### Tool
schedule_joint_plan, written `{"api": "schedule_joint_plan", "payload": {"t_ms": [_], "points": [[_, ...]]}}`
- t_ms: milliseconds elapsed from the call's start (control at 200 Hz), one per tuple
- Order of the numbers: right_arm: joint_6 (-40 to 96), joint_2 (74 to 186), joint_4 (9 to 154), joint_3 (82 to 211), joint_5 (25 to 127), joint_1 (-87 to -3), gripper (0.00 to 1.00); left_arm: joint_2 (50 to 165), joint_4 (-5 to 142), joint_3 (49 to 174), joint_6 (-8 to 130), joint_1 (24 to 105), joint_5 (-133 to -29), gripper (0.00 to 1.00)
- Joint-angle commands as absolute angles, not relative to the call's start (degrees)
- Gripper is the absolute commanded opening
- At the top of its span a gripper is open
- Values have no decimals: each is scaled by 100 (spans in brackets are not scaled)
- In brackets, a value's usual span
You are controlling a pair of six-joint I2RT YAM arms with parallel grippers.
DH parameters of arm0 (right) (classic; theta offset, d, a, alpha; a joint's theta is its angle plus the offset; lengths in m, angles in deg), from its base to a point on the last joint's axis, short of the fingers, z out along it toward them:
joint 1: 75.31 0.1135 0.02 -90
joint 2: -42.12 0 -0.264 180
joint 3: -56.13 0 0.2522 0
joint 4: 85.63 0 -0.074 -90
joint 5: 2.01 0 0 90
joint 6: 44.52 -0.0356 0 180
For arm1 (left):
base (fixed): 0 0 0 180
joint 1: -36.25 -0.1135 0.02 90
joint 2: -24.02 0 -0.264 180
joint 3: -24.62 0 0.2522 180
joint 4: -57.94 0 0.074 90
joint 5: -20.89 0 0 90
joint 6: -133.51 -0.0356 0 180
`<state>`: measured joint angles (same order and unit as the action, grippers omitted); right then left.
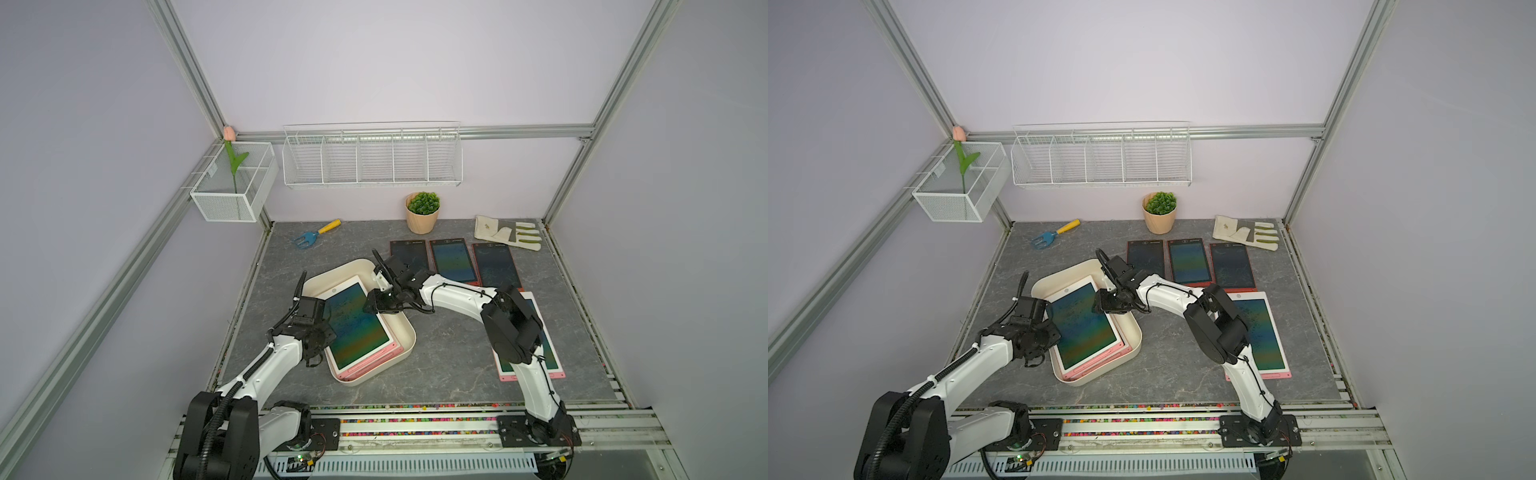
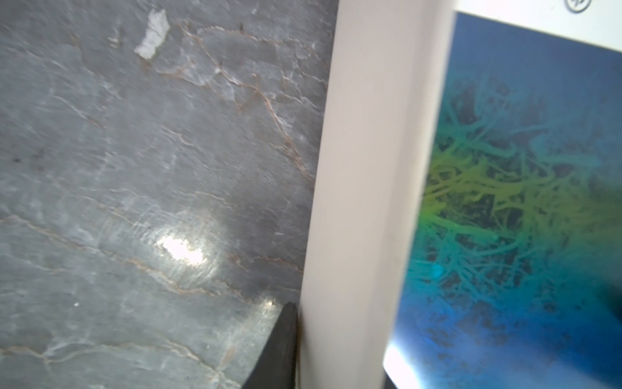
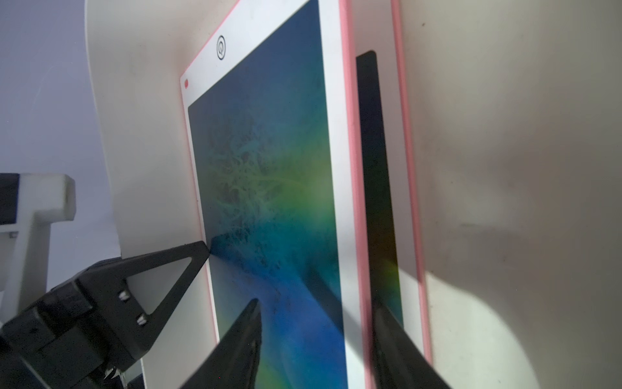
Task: Take out the writing tablet from the storage box
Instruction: Pick up the writing tablet from the storage box.
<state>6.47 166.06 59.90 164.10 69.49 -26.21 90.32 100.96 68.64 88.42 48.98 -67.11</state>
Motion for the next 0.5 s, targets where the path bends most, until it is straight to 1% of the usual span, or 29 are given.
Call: {"api": "schedule_joint_plan", "payload": {"t_ms": [0,175,250,365,495], "points": [[597,16221,5967,16349,6208,-2257,54,9077,9798,6762,8860,4941,-6929,24],[845,16157,5469,16511,6627,-2172,56,9091,9807,6758,8851,4942,-6917,24],[856,16139,5460,16490,6632,-2154,56,9107,9807,6759,8858,4941,-6915,24],[882,16123,5487,16468,6628,-2151,51,9105,9833,6772,8861,4940,-6906,23],[908,16026,5491,16455,6644,-2143,47,9091,9875,6793,8856,4943,-6872,23]]}}
